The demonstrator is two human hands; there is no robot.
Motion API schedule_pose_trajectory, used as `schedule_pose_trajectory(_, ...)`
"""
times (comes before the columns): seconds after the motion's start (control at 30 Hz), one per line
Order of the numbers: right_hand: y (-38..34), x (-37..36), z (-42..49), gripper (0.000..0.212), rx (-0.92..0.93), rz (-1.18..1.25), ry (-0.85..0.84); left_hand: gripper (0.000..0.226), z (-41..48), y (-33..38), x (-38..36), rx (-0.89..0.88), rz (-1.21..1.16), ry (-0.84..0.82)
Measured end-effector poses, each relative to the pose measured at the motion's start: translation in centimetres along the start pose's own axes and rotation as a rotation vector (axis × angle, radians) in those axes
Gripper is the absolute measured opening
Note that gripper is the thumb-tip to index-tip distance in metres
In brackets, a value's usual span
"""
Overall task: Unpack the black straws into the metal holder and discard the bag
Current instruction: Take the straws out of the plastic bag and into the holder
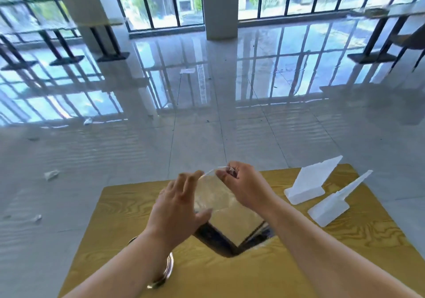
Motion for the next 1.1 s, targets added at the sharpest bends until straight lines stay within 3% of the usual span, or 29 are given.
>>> schedule_pose_trajectory(0.13,-6.4,-1.5,0.7,0.041,0.082,0.079,-0.087,0.11,0.0,-1.2,4.4,0.005,0.1,0.043)
schedule_pose_trajectory(0.23,-11.7,-2.5,0.3,0.036,0.131,0.102,-0.135,0.11,-0.7,-2.5,7.7,0.034,0.151,0.112)
schedule_pose_trajectory(0.57,-21.7,-5.2,-1.8,0.05,0.201,-0.143,-0.061,0.025,-3.2,-8.0,17.0,0.01,0.061,0.365)
schedule_pose_trajectory(0.67,-23.0,-5.9,-2.1,0.074,0.206,-0.234,-0.022,0.022,-3.3,-10.4,19.8,0.096,-0.165,0.367)
schedule_pose_trajectory(0.73,-23.4,-6.0,-2.3,0.087,0.192,-0.232,0.007,0.018,-3.1,-12.2,21.2,0.088,-0.195,0.366)
schedule_pose_trajectory(0.9,-22.3,-6.3,-3.2,0.085,0.178,-0.164,0.094,0.017,-2.0,-16.2,23.4,0.119,-0.4,0.234)
schedule_pose_trajectory(1.1,-17.5,-6.9,-4.7,0.086,0.011,-0.096,0.13,0.03,-1.5,-17.6,26.2,0.031,-0.5,0.174)
Point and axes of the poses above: each hand's wrist, its own z-axis towards the middle knuckle, its own x-axis out of the back of the hand, y = z × x, the point moved 2 cm from there along z, towards the middle knuckle, and after that the axes turned 15 degrees about -x, right-handed, at the moved point
